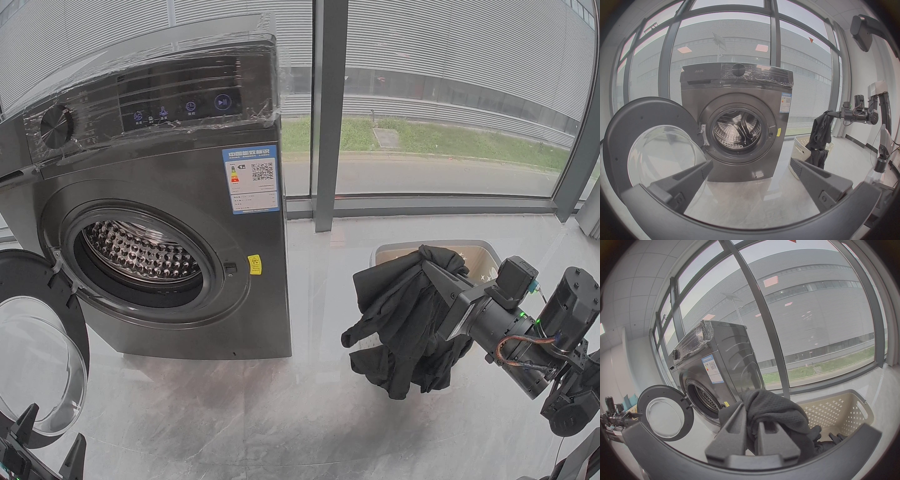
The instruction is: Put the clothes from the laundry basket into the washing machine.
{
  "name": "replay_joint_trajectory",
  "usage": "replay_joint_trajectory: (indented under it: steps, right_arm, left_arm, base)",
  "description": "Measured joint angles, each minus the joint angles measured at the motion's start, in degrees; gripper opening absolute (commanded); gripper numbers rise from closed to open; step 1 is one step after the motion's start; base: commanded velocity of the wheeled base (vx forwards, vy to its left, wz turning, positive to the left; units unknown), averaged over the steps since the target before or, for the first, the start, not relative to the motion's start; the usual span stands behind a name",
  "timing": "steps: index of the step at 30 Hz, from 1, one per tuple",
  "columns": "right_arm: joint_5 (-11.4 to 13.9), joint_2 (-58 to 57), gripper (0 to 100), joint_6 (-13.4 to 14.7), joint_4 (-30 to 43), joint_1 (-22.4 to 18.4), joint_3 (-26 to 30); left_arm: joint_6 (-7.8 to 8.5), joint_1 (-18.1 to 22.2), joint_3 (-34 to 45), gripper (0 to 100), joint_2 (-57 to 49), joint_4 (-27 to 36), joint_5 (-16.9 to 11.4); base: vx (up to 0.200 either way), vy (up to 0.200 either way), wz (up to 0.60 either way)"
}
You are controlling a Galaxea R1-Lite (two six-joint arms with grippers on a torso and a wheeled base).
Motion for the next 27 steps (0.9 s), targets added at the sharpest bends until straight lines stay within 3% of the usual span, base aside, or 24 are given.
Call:
replay_joint_trajectory:
  steps: [10, 16, 27]
  right_arm:
    - [-0.06, 0.02, 0, 0.04, 0.07, -0.09, 0.06]
    - [-0.06, 0.07, 0, 0.09, 0.10, -0.09, 0.33]
    - [-0.09, 0.22, 0, 0.09, 0.07, -0.09, 0.41]
  left_arm:
    - [0.00, 0.01, 0.00, 100, 0.00, 0.00, 0.04]
    - [0.00, 0.00, 0.00, 100, 0.00, 0.00, 0.04]
    - [0.00, 0.01, 0.00, 100, 0.00, 0.00, 0.01]
  base:
    - [-0.200, 0.000, 0.00]
    - [0.000, 0.000, 0.00]
    - [0.000, 0.200, 0.00]
